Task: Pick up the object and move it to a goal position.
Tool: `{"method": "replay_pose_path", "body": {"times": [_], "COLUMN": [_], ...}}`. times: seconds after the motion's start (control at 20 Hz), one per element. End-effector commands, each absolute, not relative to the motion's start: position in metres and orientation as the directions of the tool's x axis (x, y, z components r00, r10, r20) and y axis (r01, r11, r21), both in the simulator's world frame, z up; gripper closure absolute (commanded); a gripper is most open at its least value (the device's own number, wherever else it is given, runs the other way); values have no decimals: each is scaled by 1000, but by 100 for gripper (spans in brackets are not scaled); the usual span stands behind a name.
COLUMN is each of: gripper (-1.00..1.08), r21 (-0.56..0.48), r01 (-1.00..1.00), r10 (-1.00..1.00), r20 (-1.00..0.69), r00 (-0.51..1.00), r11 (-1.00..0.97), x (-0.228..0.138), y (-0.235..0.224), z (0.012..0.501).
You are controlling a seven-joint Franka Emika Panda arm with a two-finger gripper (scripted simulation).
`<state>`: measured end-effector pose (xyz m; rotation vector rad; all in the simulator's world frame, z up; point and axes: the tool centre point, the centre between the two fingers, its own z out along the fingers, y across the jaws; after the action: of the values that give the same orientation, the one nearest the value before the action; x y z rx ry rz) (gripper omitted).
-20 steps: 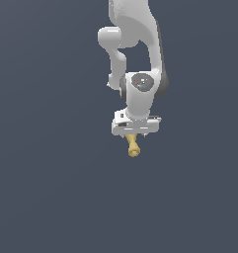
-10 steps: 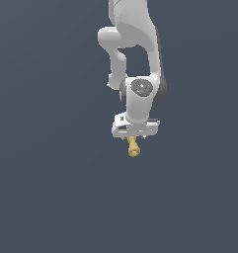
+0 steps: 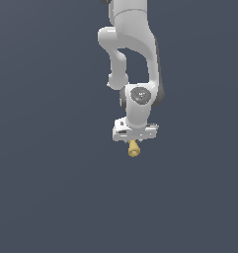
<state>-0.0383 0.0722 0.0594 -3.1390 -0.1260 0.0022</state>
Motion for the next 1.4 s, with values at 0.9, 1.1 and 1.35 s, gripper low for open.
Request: {"method": "replay_pose_path", "body": {"times": [0.9, 1.1, 1.35], "gripper": [108, 108, 108], "r21": [0, 0, -1], "r01": [80, 80, 80], "r10": [80, 80, 80], "r20": [0, 0, 0], "r00": [997, 997, 997], "r11": [-997, -997, -997], "x": [-40, -42, -45], "y": [63, 52, 34], "z": [80, 104, 147]}}
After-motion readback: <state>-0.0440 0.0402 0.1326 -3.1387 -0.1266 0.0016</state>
